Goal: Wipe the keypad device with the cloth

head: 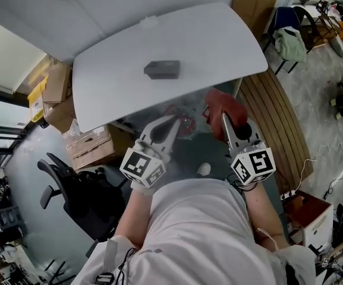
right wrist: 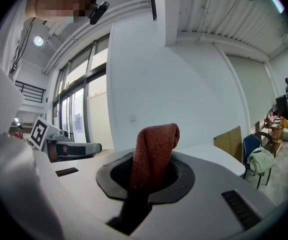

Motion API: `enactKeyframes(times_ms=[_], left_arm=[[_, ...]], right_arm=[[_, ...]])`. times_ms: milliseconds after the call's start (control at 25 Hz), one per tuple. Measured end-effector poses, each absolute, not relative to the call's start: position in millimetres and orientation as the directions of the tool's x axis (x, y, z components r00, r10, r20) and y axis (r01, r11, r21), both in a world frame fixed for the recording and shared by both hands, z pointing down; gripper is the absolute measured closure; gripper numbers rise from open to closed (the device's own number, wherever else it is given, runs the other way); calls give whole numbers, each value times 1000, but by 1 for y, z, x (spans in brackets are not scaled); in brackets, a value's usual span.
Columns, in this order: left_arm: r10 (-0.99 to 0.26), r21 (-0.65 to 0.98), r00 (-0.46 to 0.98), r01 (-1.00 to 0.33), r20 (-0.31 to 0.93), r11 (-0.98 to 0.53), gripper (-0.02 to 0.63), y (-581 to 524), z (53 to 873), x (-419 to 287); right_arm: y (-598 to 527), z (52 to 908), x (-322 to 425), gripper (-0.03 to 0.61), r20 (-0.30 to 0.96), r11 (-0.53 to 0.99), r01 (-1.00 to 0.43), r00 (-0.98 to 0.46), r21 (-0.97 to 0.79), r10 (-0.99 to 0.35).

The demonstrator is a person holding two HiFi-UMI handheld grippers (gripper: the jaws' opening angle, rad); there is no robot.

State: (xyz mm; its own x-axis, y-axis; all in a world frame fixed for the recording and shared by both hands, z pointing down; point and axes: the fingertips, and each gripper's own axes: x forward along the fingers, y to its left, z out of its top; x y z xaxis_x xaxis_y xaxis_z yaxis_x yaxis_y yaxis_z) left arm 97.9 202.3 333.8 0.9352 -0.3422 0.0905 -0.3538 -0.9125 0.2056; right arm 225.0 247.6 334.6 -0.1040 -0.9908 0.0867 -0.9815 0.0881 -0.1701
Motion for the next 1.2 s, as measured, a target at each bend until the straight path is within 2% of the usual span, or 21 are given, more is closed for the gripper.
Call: enactKeyframes(times_ms=[360,920,1200], left_arm=[[-326,214,941,-337,86,-917,603,121,343,98],[-250,279,959,-279,136,-919,603,-38,376,62],[-210,298,957,-264,200,-918,603,-67,408,41]], right_arm=[[170,344,234,525,149,35,-986,-60,-163,-987],[31,358,205,525,289,-62,-986,15,-152,-957],[-5,386,201,525,433,-95,-994,62,-55,-899]])
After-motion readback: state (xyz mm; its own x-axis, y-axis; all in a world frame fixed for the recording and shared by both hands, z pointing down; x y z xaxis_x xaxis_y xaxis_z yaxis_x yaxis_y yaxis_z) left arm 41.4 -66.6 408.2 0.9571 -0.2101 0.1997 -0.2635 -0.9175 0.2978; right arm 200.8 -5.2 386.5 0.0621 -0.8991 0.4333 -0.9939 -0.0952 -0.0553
